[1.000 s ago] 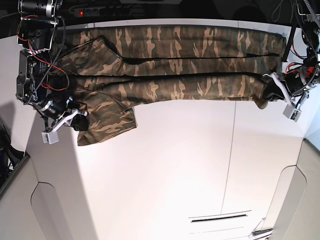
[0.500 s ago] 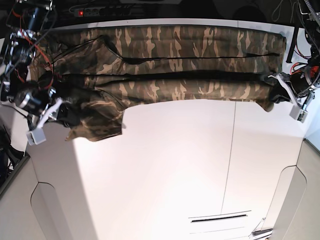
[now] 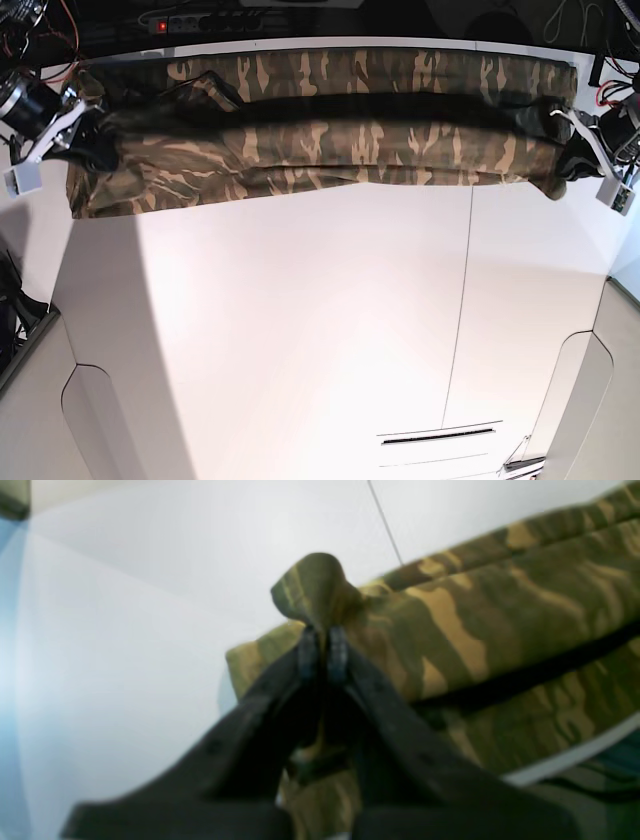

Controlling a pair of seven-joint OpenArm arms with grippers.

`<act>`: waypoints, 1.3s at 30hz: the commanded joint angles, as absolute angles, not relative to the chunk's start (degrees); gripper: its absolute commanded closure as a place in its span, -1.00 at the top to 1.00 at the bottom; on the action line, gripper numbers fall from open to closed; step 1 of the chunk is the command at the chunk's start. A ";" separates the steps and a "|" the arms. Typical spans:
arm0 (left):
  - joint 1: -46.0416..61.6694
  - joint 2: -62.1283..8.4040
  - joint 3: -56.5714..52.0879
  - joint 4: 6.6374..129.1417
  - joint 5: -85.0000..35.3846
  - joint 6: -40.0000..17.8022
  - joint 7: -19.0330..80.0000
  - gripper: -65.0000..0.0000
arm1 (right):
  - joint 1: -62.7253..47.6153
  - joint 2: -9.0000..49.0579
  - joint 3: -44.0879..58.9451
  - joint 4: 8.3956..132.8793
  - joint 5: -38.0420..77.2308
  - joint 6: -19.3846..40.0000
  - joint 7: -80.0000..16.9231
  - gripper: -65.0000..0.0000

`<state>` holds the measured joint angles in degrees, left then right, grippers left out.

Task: Fold the T-shirt properly
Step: 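Grasp the loose sleeve with the right gripper and fold it onto the strip, then pinch both ends of the folded strip with both grippers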

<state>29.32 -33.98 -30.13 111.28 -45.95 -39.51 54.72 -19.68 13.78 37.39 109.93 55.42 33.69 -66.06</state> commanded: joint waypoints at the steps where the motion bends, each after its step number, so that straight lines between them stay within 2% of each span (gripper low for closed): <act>1: 30.02 -35.07 -30.79 112.12 -46.04 -40.00 54.30 -1.00 | -20.16 14.39 37.91 110.89 55.40 34.11 -64.69 -1.00; 3: 31.31 -35.05 -30.79 112.12 -46.04 -40.00 54.30 -0.95 | -21.41 14.41 37.91 110.78 53.01 34.09 -63.81 -1.00; 7: 32.27 -34.70 -30.79 112.07 -46.04 -39.64 54.30 -0.56 | -22.28 14.39 37.91 110.78 49.23 34.02 -62.06 -0.95; 9: 32.29 -34.06 -30.79 112.07 -46.02 -37.95 54.28 -0.38 | -22.26 14.44 37.91 110.78 47.13 33.87 -61.01 -0.37; 10: 32.38 -33.76 -30.79 112.07 -46.00 -37.63 54.30 -0.29 | -22.26 14.46 37.91 110.78 46.35 33.82 -60.36 -0.14; 11: 32.40 -33.43 -30.79 112.07 -45.80 -37.43 54.30 -0.21 | -22.26 14.46 37.93 110.78 45.78 33.74 -59.92 0.02; 12: 32.40 -33.04 -30.79 112.07 -45.52 -36.86 54.28 -0.15 | -22.24 14.46 37.93 110.80 45.50 33.65 -59.94 0.07; 16: 32.38 -31.24 -32.40 112.07 -44.93 -35.22 54.24 -0.11 | -22.24 14.44 38.02 111.02 45.41 33.65 -59.94 0.07; 20: 32.38 -27.97 -38.72 112.07 -45.74 -35.18 53.82 -0.10 | -22.20 14.44 39.29 112.81 45.50 33.56 -59.94 0.06; 24: 32.40 -25.82 -44.56 111.42 -48.12 -35.18 53.43 0.25 | -21.12 14.39 40.56 116.03 46.54 33.19 -59.90 0.05; 25: 32.40 -25.65 -45.23 110.76 -48.34 -35.18 53.06 0.34 | -20.86 14.39 40.53 116.73 46.57 33.21 -59.72 -0.03; 26: 32.40 -25.71 -45.39 109.78 -48.62 -35.18 52.86 0.40 | -20.40 14.26 40.53 116.99 46.54 33.23 -59.75 -0.20; 29: 32.38 -25.74 -45.06 105.47 -50.61 -36.05 52.69 0.41 | -19.70 14.06 40.34 116.66 46.52 33.21 -59.75 -1.00; 39: 32.40 -25.58 -42.68 95.83 -57.25 -38.65 53.47 0.41 | -19.70 14.11 36.42 105.65 46.54 33.26 -56.62 -1.00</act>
